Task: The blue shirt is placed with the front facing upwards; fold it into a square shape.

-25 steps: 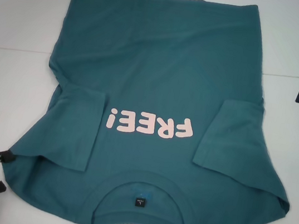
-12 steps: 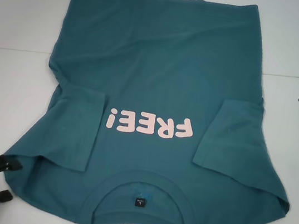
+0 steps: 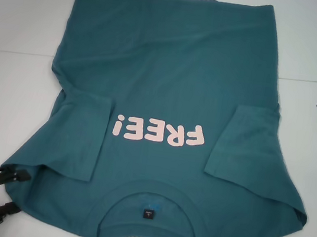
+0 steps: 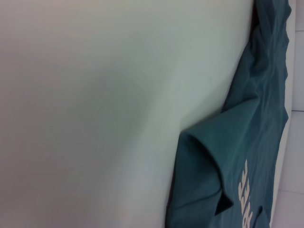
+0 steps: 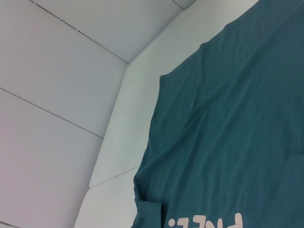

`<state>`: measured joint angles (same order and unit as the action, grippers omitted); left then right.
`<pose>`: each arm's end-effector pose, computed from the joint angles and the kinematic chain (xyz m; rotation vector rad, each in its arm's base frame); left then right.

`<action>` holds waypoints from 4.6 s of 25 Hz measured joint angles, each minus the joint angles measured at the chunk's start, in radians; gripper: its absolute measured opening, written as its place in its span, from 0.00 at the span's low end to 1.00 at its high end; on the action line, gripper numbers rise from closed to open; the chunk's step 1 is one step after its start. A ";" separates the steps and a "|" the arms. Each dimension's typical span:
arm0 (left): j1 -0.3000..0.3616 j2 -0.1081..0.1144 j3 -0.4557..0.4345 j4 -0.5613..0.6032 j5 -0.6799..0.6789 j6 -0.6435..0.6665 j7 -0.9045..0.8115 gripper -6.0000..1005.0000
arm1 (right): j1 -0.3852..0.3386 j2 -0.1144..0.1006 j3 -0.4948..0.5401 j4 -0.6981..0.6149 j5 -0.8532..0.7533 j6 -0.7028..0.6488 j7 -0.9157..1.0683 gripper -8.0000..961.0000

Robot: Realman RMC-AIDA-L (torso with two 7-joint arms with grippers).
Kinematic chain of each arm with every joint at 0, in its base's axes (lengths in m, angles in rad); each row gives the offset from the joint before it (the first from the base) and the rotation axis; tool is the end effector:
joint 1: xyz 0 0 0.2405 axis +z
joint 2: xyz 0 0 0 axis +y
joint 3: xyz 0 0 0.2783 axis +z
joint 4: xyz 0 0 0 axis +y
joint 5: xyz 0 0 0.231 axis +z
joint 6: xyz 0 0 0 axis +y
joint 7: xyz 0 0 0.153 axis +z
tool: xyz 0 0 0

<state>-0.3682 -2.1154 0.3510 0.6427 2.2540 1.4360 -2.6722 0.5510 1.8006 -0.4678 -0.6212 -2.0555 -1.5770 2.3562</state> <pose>-0.3938 0.2976 -0.0127 -1.3959 -2.4813 -0.8806 0.3406 0.3913 0.1316 -2.0616 1.7722 0.8550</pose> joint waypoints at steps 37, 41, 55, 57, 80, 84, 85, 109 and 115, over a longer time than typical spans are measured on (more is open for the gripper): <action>-0.072 0.018 0.002 -0.004 -0.007 0.007 0.042 0.38 | -0.003 -0.001 0.014 0.000 0.000 -0.004 0.000 0.85; -0.074 0.019 0.004 -0.004 -0.007 0.008 0.057 0.25 | -0.004 -0.001 0.014 0.000 0.000 -0.009 0.000 0.85; -0.099 0.037 0.014 0.026 -0.005 0.074 0.415 0.02 | -0.019 -0.013 0.000 0.000 -0.042 -0.047 -0.015 0.85; -0.102 0.037 0.015 0.027 -0.005 0.074 0.436 0.02 | -0.020 -0.019 0.000 -0.001 -0.080 -0.053 -0.011 0.85; -0.137 0.030 0.016 0.015 -0.013 0.032 0.438 0.02 | -0.015 -0.003 0.000 -0.113 -0.438 -0.168 0.069 0.85; -0.137 0.030 0.015 0.015 -0.013 0.032 0.437 0.02 | -0.009 0.025 0.000 -0.101 -0.439 -0.124 0.084 0.85; -0.137 0.030 0.014 0.015 -0.013 0.032 0.437 0.02 | -0.006 0.030 -0.001 -0.095 -0.439 -0.113 0.092 0.85; -0.139 0.024 0.013 0.014 -0.013 0.009 0.437 0.02 | 0.033 0.074 -0.087 -0.035 -0.466 0.063 0.113 0.85; -0.136 0.024 0.011 0.014 -0.013 0.009 0.437 0.02 | 0.040 0.079 -0.095 -0.036 -0.466 0.078 0.114 0.85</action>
<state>-0.5045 -2.0911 0.3622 0.6565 2.2412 1.4449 -2.2351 0.5909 1.8796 -0.5628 -0.6575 -2.5218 -1.4992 2.4700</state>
